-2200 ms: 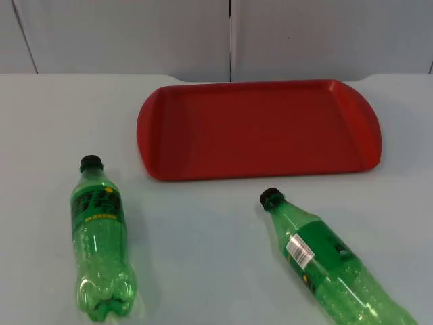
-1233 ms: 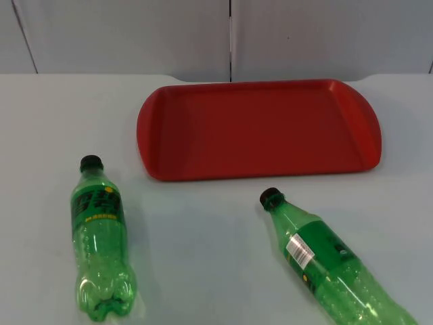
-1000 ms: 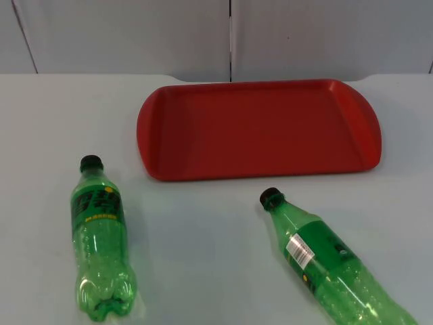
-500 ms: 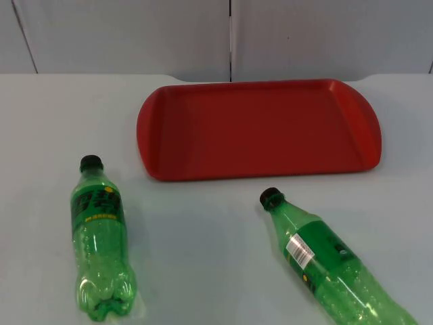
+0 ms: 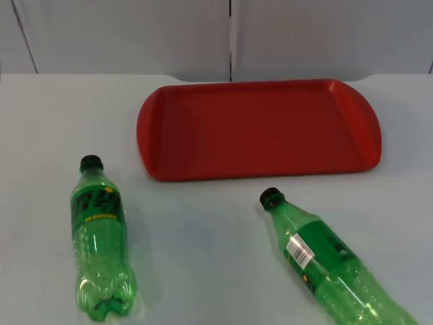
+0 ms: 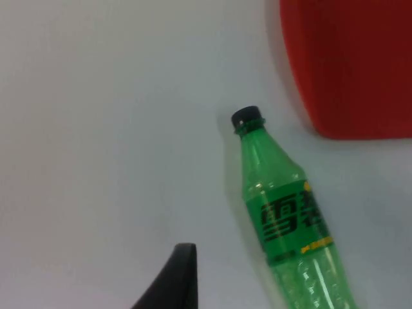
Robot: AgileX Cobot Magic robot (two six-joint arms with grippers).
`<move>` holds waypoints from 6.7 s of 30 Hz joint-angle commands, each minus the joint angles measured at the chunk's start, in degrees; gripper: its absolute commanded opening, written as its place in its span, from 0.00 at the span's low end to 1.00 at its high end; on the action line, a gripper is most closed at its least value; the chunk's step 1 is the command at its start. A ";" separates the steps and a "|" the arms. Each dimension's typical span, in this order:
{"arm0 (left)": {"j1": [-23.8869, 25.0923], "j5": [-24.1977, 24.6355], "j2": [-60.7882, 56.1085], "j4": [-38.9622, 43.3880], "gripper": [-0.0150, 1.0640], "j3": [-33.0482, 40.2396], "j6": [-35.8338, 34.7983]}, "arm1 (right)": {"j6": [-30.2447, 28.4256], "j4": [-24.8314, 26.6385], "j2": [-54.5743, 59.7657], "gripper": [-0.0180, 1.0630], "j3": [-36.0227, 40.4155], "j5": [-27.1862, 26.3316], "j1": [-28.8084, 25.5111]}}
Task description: Place the bottle upright on the tray.
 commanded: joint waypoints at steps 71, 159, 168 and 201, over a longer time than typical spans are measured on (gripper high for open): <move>-14.65 7.98 56.15 14.50 0.99 -26.85 -34.76 | 0.14 0.19 -0.19 0.99 0.14 -0.31 -0.34; -14.81 -14.59 49.23 17.62 0.01 -20.63 -29.50 | 0.14 0.19 -0.19 0.99 0.14 -0.31 -0.34; -14.81 -32.39 36.61 17.75 0.01 -20.63 -27.23 | 0.14 0.19 -0.19 0.99 0.14 -0.31 -0.34; -14.81 -84.83 36.52 35.20 0.01 -20.63 -20.21 | 0.14 0.19 -0.19 0.99 0.14 -0.31 -0.34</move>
